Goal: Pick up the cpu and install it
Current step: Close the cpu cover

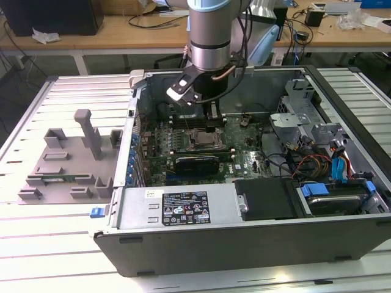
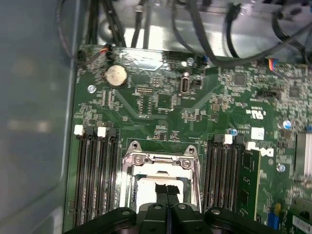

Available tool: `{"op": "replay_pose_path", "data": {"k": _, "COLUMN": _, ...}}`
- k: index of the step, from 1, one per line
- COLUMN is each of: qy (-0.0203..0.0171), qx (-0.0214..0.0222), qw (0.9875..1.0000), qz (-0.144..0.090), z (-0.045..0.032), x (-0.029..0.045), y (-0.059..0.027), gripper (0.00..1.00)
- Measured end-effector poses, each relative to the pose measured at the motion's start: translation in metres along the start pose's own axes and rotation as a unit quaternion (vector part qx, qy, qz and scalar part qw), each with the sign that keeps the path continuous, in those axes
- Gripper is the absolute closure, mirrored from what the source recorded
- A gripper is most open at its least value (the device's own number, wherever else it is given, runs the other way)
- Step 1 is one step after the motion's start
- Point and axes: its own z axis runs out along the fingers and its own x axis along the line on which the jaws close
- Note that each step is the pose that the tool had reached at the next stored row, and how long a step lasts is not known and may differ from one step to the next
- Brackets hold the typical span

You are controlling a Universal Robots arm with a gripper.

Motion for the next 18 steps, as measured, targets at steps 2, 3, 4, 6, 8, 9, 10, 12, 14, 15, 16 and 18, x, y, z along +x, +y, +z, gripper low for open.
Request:
{"op": "replay_pose_path", "data": {"k": 2, "qy": 0.0016, "qx": -0.0015, "qw": 0.9992, "qz": -0.041, "z": 0.0000, "x": 0.0000, "y": 0.0000, "gripper": 0.89}}
{"op": "replay_pose_path", "data": {"k": 3, "qy": 0.0020, "qx": -0.0019, "qw": 0.9986, "qz": -0.053, "z": 0.0001, "x": 0.0000, "y": 0.0000, "gripper": 0.89}}
{"op": "replay_pose_path", "data": {"k": 4, "qy": 0.0023, "qx": -0.0023, "qw": 0.9980, "qz": -0.063, "z": 0.0001, "x": 0.0000, "y": 0.0000, "gripper": 0.89}}
{"op": "replay_pose_path", "data": {"k": 6, "qy": 0.0030, "qx": -0.0029, "qw": 0.9968, "qz": -0.080, "z": 0.0001, "x": 0.0000, "y": 0.0000, "gripper": 0.89}}
{"op": "replay_pose_path", "data": {"k": 8, "qy": 0.0038, "qx": -0.0037, "qw": 0.9948, "qz": -0.101, "z": 0.0001, "x": 0.0000, "y": 0.0000, "gripper": 0.89}}
{"op": "replay_pose_path", "data": {"k": 9, "qy": 0.0043, "qx": -0.0042, "qw": 0.9933, "qz": -0.115, "z": 0.0001, "x": 0.0000, "y": 0.0000, "gripper": 0.89}}
{"op": "replay_pose_path", "data": {"k": 10, "qy": 0.0047, "qx": -0.0045, "qw": 0.9922, "qz": -0.125, "z": 0.0001, "x": 0.0000, "y": -0.0001, "gripper": 0.89}}
{"op": "replay_pose_path", "data": {"k": 12, "qy": 0.0053, "qx": -0.0052, "qw": 0.9899, "qz": -0.142, "z": 0.0002, "x": 0.0000, "y": 0.0000, "gripper": 0.89}}
{"op": "replay_pose_path", "data": {"k": 14, "qy": 0.0060, "qx": -0.0058, "qw": 0.9871, "qz": -0.160, "z": 0.0002, "x": 0.0000, "y": 0.0000, "gripper": 0.89}}
{"op": "replay_pose_path", "data": {"k": 15, "qy": 0.0063, "qx": -0.0061, "qw": 0.9856, "qz": -0.169, "z": 0.0002, "x": 0.0000, "y": 0.0000, "gripper": 0.89}}
{"op": "replay_pose_path", "data": {"k": 16, "qy": 0.0070, "qx": -0.0068, "qw": 0.9826, "qz": -0.186, "z": 0.0002, "x": 0.0000, "y": 0.0000, "gripper": 0.89}}
{"op": "replay_pose_path", "data": {"k": 18, "qy": 0.0084, "qx": -0.0081, "qw": 0.9748, "qz": -0.223, "z": 0.0003, "x": 0.0000, "y": 0.0000, "gripper": 0.89}}
